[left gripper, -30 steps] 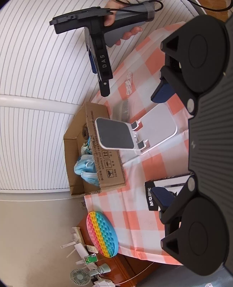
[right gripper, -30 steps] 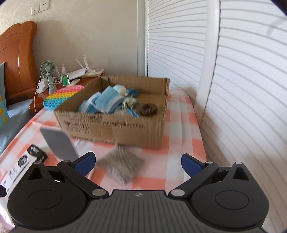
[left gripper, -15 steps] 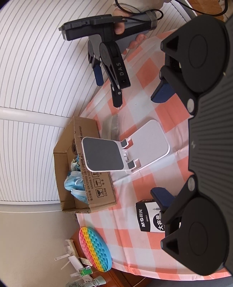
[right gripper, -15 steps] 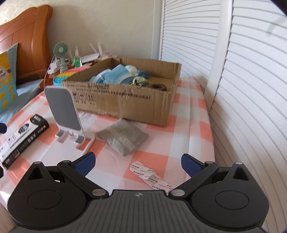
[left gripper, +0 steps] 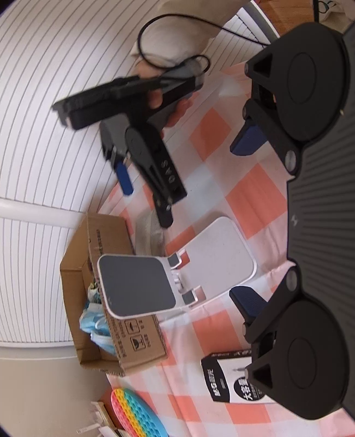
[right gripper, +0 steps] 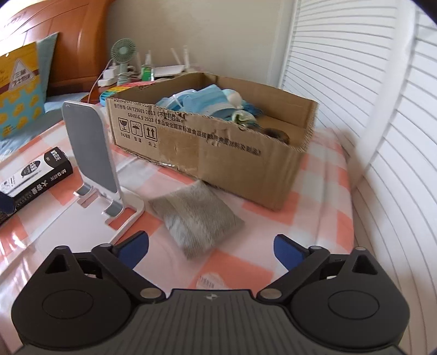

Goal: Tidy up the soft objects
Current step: 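Withdraw both tools from the box back over the table, then close the right tool on the grey mesh pouch and lift it, then lower the left tool to the white adhesive strips while the right tool holds the pouch, then close the left tool on the white adhesive strips and lift them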

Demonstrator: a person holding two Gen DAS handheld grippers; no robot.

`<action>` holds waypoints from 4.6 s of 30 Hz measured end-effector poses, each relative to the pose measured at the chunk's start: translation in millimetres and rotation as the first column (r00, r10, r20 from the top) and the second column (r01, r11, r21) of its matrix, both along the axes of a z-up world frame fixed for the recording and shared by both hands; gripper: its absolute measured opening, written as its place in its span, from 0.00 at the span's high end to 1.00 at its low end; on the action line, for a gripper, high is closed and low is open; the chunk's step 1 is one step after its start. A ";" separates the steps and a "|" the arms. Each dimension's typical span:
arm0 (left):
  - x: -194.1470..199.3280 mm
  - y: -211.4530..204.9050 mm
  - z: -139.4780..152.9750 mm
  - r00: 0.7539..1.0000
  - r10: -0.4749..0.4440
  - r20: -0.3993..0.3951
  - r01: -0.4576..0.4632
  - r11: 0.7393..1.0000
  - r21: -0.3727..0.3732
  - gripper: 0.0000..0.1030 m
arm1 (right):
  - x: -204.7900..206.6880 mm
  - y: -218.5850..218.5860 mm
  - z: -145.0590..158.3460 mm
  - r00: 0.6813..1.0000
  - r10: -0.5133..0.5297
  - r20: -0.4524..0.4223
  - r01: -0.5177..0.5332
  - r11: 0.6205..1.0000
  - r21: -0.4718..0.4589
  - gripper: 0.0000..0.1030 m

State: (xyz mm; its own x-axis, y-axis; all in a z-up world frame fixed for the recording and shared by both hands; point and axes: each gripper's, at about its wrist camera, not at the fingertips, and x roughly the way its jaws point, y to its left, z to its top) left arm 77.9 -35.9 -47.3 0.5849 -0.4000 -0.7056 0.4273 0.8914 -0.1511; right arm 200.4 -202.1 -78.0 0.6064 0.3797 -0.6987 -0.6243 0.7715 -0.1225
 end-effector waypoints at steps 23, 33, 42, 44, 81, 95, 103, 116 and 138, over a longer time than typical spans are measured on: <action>13.3 -3.8 -11.1 0.999 -0.020 -0.050 0.018 0.999 -0.039 0.02 | 21.3 16.8 -1.1 0.989 0.140 -0.043 -0.142 0.989 -0.040 0.51; -1.7 -7.1 -3.1 0.999 -0.047 -0.014 0.047 0.998 -0.034 0.02 | 12.1 -18.6 6.9 0.996 0.013 -0.091 -0.015 1.000 -0.019 0.53; -12.6 -9.5 -0.4 0.997 -0.082 0.013 0.082 0.997 -0.011 0.02 | -18.1 -16.8 8.2 0.994 -0.008 -0.107 0.005 0.999 -0.035 0.48; -14.9 -8.7 -0.1 0.997 -0.082 0.016 0.082 0.997 -0.011 0.02 | -17.4 -12.9 7.8 0.995 -0.008 -0.095 0.003 0.999 -0.052 0.43; 39.6 -114.4 -17.1 0.928 -0.351 0.126 0.346 0.936 0.061 0.09 | 3.8 -17.6 50.5 0.994 0.005 -0.113 -0.001 0.999 0.035 0.65; 71.7 -140.7 -37.2 0.926 -0.372 0.063 0.370 0.928 0.047 0.10 | 23.5 -27.1 40.6 0.991 0.017 -0.136 -0.007 0.998 0.070 0.65; 65.9 -140.9 -33.8 0.916 -0.394 0.080 0.388 0.918 0.074 0.40 | 23.7 -27.0 38.3 0.990 0.020 -0.139 -0.010 0.997 0.075 0.65; 54.1 -141.0 -30.9 0.916 -0.395 0.074 0.386 0.916 0.109 0.85 | 21.1 -27.2 40.7 0.991 0.015 -0.134 -0.004 0.997 0.079 0.65; 55.4 -146.6 -36.4 0.922 -0.375 0.098 0.369 0.926 0.080 0.72 | 23.8 -16.4 14.4 0.989 0.008 -0.147 -0.007 1.000 0.004 0.45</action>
